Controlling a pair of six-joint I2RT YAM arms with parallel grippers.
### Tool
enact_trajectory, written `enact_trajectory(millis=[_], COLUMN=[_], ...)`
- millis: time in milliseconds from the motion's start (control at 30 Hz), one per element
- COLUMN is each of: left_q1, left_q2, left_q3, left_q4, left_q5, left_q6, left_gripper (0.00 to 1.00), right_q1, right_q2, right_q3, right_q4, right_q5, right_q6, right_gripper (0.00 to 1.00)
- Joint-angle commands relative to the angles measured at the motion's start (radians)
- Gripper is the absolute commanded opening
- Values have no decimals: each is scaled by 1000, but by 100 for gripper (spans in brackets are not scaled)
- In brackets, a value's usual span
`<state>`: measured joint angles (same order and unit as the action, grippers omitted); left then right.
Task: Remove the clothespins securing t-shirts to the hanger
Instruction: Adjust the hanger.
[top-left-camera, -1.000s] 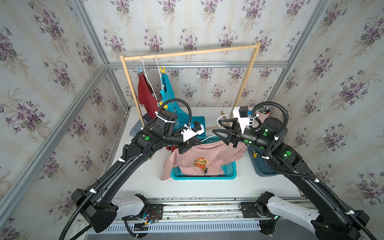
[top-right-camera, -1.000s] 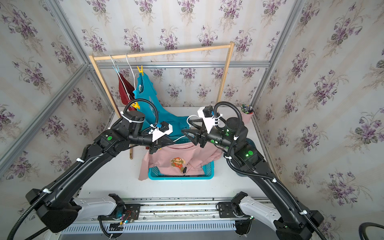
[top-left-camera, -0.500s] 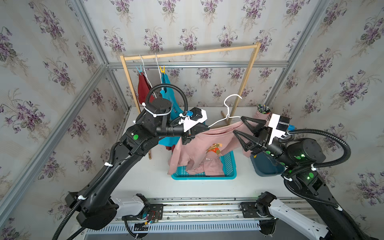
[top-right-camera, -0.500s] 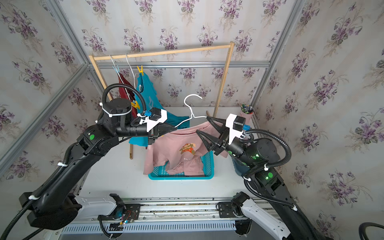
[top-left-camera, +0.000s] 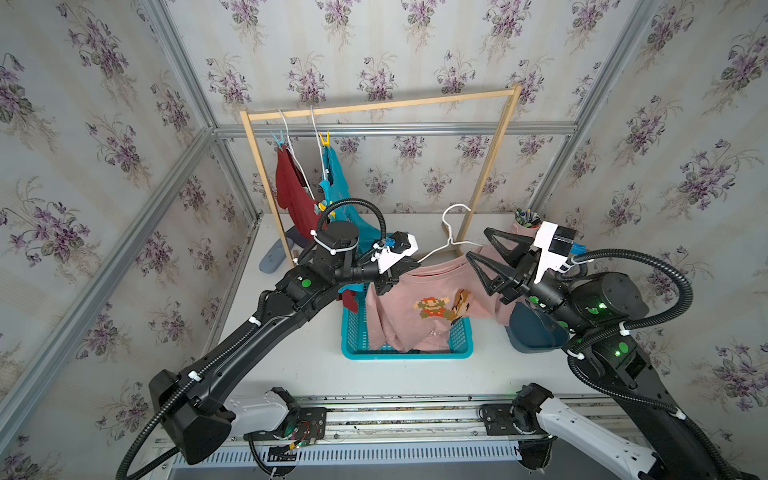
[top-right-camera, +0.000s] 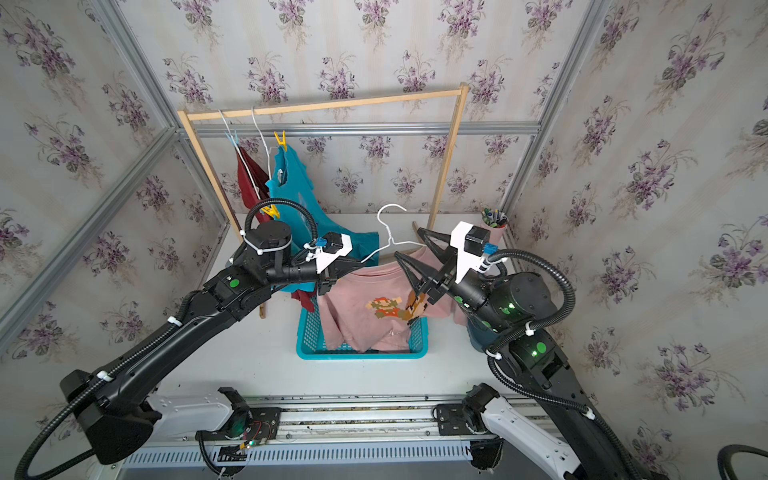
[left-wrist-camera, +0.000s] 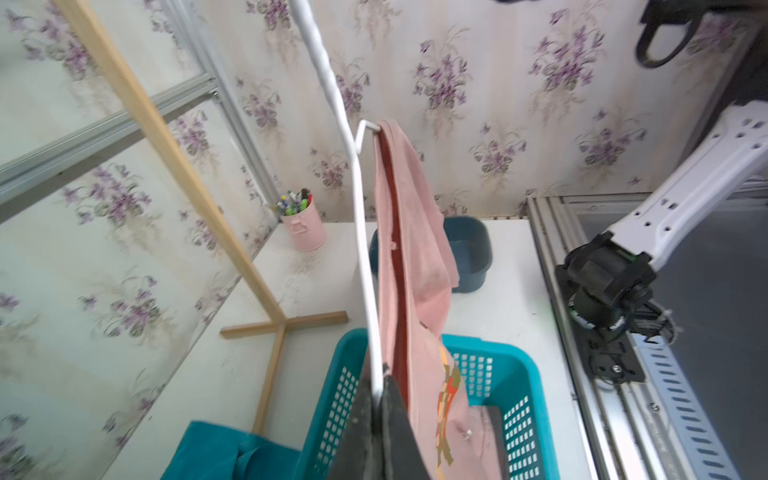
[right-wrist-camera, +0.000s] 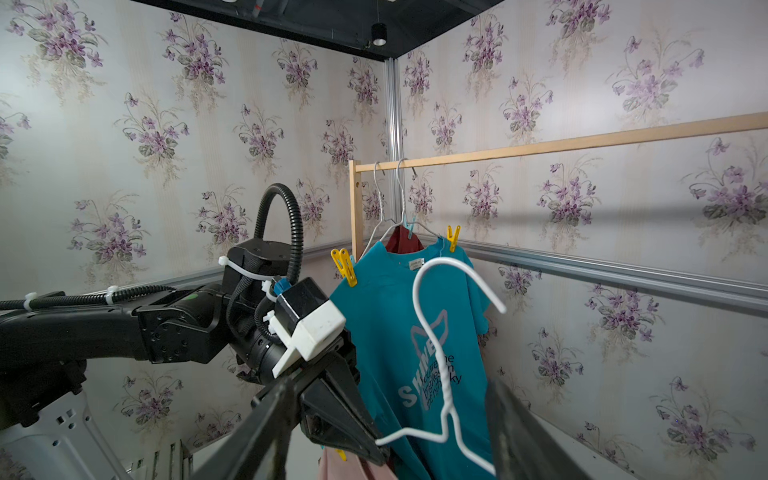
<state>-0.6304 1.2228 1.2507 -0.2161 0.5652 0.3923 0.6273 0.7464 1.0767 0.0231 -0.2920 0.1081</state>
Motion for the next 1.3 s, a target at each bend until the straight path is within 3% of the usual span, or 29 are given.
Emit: enact_trajectory(millis=[0, 300, 433, 567, 833, 1267], left_q1=[41, 188, 231, 279, 335, 329], left_q2=[-76, -347, -416, -443, -483, -282], left_q3=[-71, -278, -327, -319, -257, -200], left_q4=[93, 70, 69, -1, -226, -308], left_q5=[-9, 6, -8, 56, 102, 305], left_q6=[17, 1, 0, 29, 155, 170], left_gripper=[0, 0, 0, 0, 0, 0], right_q1=[0, 0, 0, -1, 0, 0], right_q2=[11, 83, 107, 127, 154, 248], right_q3=[3, 4, 12, 35, 56, 56], right_q4=[6, 25, -6, -55, -92, -37], right_q5=[14, 1, 56, 101, 60, -337], right_q6=[-1, 28, 53, 68, 54, 61], right_gripper=[69, 69, 69, 69, 69, 70])
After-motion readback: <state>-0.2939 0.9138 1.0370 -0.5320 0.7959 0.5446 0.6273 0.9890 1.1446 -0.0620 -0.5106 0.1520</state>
